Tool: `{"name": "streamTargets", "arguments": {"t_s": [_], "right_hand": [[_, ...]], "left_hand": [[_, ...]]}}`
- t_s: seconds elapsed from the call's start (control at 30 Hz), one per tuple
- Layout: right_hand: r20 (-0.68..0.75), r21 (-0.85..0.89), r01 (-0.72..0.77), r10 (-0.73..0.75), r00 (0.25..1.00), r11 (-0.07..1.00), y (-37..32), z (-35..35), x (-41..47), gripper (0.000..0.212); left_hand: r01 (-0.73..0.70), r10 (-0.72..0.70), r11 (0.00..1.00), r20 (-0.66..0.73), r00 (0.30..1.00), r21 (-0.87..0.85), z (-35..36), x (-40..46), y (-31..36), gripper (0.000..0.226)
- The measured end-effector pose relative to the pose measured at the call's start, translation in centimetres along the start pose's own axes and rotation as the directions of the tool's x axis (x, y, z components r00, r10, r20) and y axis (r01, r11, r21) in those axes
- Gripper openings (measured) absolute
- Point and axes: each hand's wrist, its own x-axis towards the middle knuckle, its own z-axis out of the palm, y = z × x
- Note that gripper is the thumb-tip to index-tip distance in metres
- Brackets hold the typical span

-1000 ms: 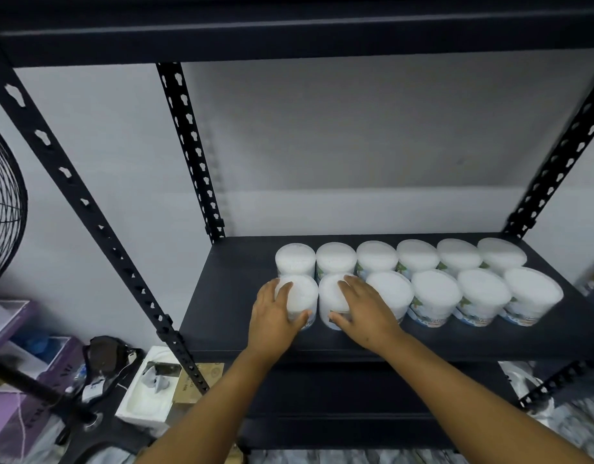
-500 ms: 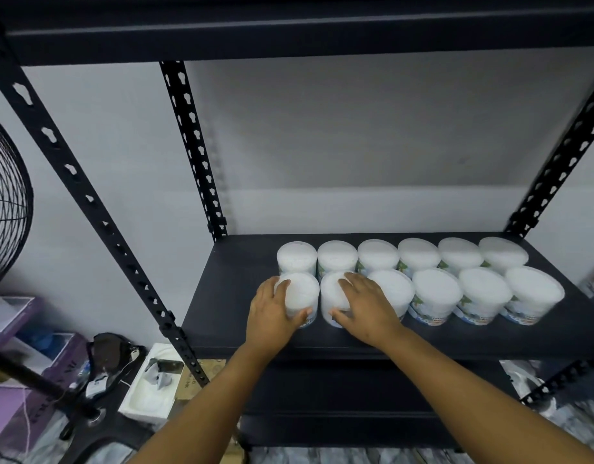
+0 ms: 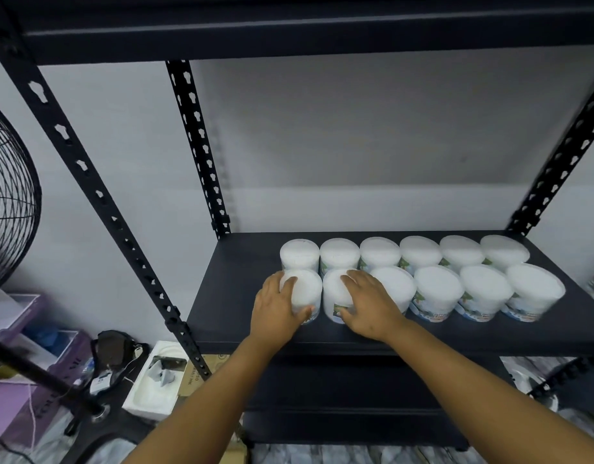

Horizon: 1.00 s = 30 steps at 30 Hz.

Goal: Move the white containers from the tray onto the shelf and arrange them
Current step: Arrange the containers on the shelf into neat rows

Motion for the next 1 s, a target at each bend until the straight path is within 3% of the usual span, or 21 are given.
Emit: {"name": "streamTargets", "arguments": {"t_s": [0.2,0.37,0.57,0.73,1.0], "right_hand": [[-0.010,-0.030,0.025,-0.026,1.000,0.999,0.48,-0.34,-0.15,0.057],[-0.009,0.003,0.006,-0.006,1.000,1.000,0.48,-0.14,-0.48,0.068],[-0.042,-0.027,0.010,-0.012,0.999,1.000,0.60,-0.04,-0.26,0.058],[-0.032,-0.008,-0.007,0.006,0.999,1.000,0.54,-0.10,-0.38,0.075],[-0.053,0.015,-0.021,0.021,0.998,1.000,0.63,-0.03,-0.49,0.077]], "left_hand": [[-0.054,0.047,0.995,0.083,0.995,0.085,0.30,0.31,-0.49,0.057],[-0.061,0.055,0.990,0.048,0.997,0.124,0.21,0.35,-0.02,0.062],[-0.072,0.064,0.992,0.081,0.995,0.107,0.40,0.42,-0.25,0.055],[-0.071,0.065,0.990,0.052,0.997,0.125,0.14,0.21,-0.11,0.062],[-0.072,0.065,0.990,0.068,0.996,0.117,0.03,-0.04,-0.44,0.054]]}}
